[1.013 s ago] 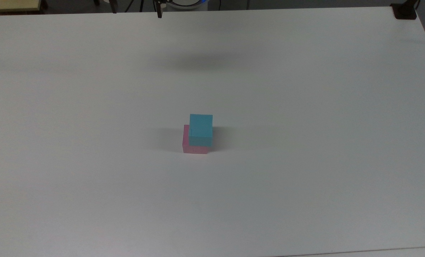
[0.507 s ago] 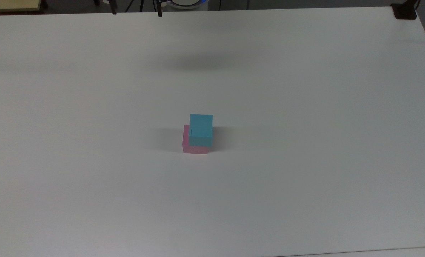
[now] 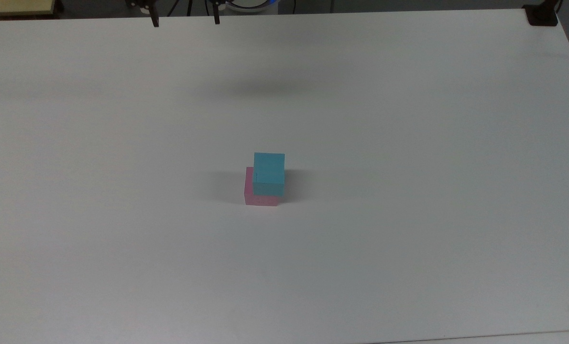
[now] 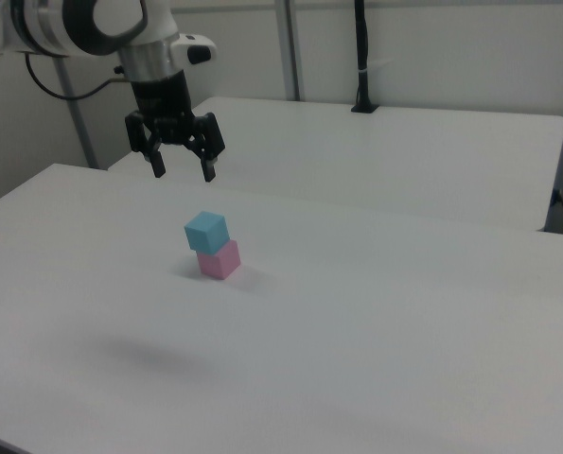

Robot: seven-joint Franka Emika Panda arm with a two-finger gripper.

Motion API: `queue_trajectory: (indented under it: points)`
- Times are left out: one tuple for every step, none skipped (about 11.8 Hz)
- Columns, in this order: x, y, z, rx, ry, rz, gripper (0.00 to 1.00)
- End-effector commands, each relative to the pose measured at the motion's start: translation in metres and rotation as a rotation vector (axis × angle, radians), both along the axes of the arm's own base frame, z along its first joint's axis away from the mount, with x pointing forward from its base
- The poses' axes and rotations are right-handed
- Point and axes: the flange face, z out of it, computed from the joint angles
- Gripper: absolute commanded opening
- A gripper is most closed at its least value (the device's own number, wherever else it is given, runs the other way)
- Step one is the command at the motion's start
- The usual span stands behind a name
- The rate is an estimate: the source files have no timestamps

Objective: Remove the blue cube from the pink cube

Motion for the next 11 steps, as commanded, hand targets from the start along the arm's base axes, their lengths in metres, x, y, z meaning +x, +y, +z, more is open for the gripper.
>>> queue_trajectory:
  points:
    - [0.022, 0.023, -0.028, 0.009, 0.021, -0.058, 1.0]
    - [0.026, 0.026, -0.026, 0.023, 0.005, -0.101, 1.0]
    - [0.03, 0.028, -0.03, 0.026, 0.002, -0.11, 1.0]
    - [0.039, 0.052, -0.044, 0.027, 0.0, -0.114, 1.0]
    - [0.052, 0.066, -0.059, 0.033, -0.026, -0.18, 1.0]
    - [0.06, 0.069, -0.072, 0.041, -0.041, -0.216, 1.0]
    - [0.067, 0.074, -0.085, 0.054, -0.042, -0.223, 1.0]
    - [0.078, 0.091, -0.102, 0.082, -0.059, -0.207, 1.0]
    - [0.087, 0.098, -0.117, 0.087, -0.073, -0.209, 1.0]
    - [0.1, 0.103, -0.138, 0.093, -0.094, -0.243, 1.0]
    - [0.107, 0.107, -0.154, 0.089, -0.1, -0.256, 1.0]
